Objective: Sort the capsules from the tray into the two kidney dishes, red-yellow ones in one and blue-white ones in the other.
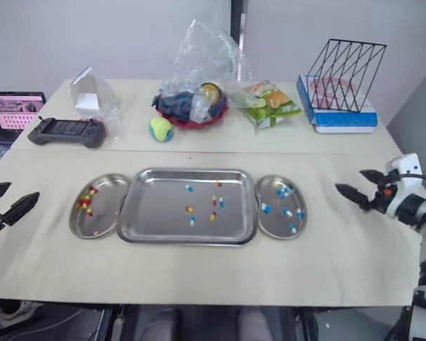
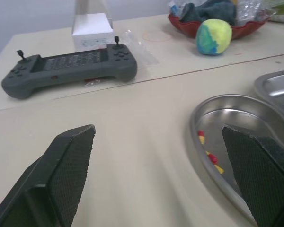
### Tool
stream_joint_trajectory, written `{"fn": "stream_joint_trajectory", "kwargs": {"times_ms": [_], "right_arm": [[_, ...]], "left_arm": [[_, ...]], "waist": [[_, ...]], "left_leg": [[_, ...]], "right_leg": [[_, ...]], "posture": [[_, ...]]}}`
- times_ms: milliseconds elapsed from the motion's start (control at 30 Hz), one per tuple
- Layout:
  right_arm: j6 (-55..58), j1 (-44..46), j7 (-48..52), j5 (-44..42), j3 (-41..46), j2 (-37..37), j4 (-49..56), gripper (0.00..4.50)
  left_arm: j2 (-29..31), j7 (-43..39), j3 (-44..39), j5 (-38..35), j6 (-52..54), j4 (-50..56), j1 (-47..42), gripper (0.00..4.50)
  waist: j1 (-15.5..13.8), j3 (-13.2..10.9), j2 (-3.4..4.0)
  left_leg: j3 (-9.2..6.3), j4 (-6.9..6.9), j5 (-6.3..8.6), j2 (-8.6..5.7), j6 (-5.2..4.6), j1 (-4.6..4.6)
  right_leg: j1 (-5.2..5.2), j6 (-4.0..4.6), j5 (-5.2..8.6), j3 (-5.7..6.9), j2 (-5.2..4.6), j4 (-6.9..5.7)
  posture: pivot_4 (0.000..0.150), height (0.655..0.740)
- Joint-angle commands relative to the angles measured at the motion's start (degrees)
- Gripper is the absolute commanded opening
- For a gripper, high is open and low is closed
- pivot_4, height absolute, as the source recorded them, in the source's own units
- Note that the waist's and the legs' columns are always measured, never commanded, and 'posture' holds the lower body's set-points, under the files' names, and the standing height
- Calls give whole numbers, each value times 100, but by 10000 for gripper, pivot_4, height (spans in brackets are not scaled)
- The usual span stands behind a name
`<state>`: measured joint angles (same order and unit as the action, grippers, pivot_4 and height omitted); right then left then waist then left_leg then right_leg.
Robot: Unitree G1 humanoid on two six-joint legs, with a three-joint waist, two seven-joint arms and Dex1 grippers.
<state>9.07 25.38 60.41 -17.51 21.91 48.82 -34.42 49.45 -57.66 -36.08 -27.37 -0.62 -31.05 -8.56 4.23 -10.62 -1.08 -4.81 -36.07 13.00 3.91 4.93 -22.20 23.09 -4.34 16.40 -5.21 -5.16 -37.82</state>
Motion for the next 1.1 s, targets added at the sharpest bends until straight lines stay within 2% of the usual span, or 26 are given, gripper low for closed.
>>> {"fn": "stream_joint_trajectory", "kwargs": {"times_ms": [33,200,667,1100], "right_arm": [[-446,-36,-150,-163,309,52,-179,44729],[-701,-57,-173,-158,264,56,-377,44729],[-482,15,87,-249,132,141,-346,44729],[205,-4,441,-451,13,175,448,44729]], "left_arm": [[94,296,-32,238,-464,-241,-94,45000],[172,47,11,88,-215,-334,-134,45000],[234,-174,-58,-134,310,-197,-88,45000],[197,-640,-166,-664,1047,591,288,45000]], "waist": [[-6,0,0],[-13,0,0],[-14,0,0],[-16,0,0]], "left_leg": [[0,1,0,0,0,1],[0,1,-1,0,1,-1],[0,1,-2,0,3,1],[0,0,-2,0,3,1]], "right_leg": [[0,0,0,0,0,-1],[0,0,0,1,-1,1],[-2,-1,0,0,-1,-2],[-2,-1,1,0,0,-6]], "posture": [[1500,7380],[1500,7380],[1500,7380],[1500,7380]]}}
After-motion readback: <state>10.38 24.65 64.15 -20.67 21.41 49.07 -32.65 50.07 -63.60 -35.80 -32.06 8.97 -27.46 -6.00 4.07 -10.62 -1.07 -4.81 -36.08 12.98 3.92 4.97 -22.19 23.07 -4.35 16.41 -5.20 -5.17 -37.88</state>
